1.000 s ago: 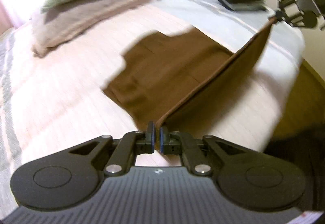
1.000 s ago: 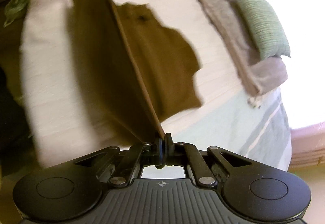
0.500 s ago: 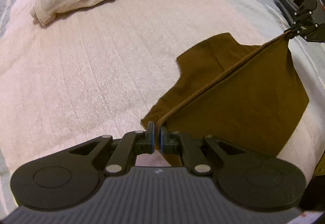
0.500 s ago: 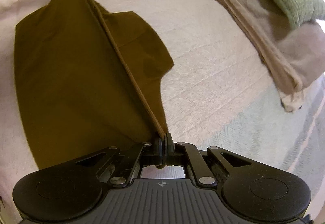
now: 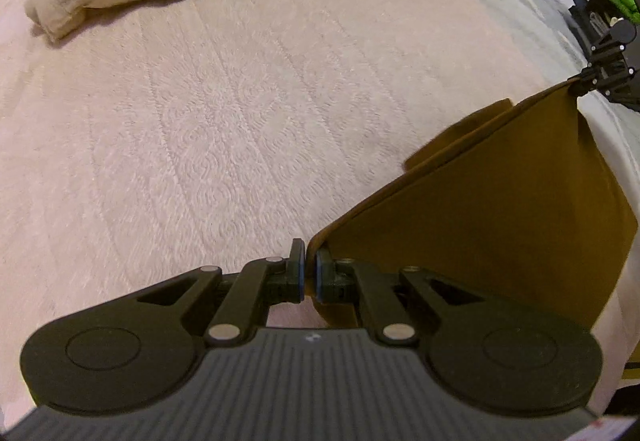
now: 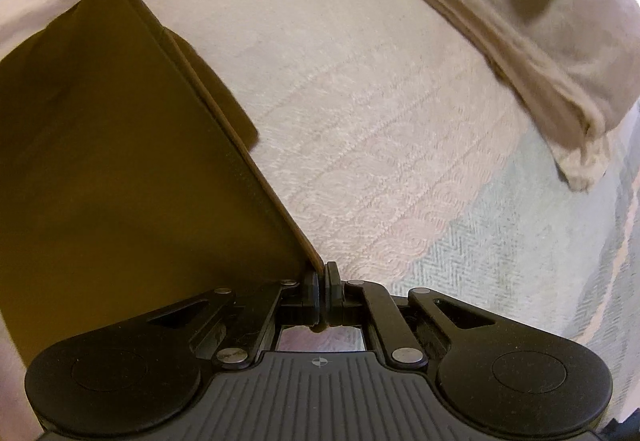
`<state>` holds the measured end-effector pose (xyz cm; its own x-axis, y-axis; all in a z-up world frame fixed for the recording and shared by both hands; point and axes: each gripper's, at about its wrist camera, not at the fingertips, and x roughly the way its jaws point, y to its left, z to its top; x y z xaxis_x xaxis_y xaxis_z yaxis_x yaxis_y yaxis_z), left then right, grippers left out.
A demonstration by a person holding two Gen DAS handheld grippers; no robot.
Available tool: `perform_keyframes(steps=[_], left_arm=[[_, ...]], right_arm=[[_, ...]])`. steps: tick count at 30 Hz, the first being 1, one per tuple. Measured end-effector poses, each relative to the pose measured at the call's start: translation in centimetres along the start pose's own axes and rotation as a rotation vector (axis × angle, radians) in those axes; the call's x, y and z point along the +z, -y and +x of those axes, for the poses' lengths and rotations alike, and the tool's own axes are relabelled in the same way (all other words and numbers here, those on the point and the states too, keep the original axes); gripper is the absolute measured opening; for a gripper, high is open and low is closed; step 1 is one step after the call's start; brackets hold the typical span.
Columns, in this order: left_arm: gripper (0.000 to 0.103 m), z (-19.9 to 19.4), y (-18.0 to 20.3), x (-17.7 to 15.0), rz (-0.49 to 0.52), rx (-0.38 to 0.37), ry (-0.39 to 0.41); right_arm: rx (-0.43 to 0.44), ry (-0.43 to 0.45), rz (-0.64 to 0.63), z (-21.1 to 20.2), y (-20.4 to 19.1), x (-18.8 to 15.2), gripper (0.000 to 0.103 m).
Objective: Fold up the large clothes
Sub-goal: 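Lift the shirt with both grippers and fold it over onto itself, then open both grippers and release the folded brown shirt onto the bed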
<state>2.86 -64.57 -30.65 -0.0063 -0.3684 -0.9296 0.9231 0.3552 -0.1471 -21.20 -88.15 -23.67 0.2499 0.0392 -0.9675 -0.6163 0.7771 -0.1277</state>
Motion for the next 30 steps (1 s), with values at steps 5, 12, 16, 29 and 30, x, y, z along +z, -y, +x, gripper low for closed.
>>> perform_keyframes(steps=[5, 12, 16, 29, 30], left_arm=[[0.003, 3.1, -1.1, 0.4, -0.011, -0.008, -0.028], [0.019, 5.2, -2.6, 0.0, -0.071, 0.001, -0.022], [0.023, 3.9, -3.7, -0.6, -0.117, 0.038, 0.003], [0.02, -3.9, 6.6, -8.0, -0.066, -0.075, 0.037], [0.02, -3.7, 7.7, -8.9, -0.054, -0.096, 0.028]], right_arm=[[0.014, -0.003, 0.047, 2.3, 1.5, 0.3, 0.0], [-0.01, 0.018, 0.17, 4.8, 2.5, -0.3, 0.017], [-0.104, 0.076, 0.294, 3.2, 3.1, -1.3, 0.033], [0.119, 0.277, 0.516, -6.4, -9.3, -6.2, 0.033], [0.156, 0.269, 0.52, -6.1, -10.8, -7.1, 0.033]])
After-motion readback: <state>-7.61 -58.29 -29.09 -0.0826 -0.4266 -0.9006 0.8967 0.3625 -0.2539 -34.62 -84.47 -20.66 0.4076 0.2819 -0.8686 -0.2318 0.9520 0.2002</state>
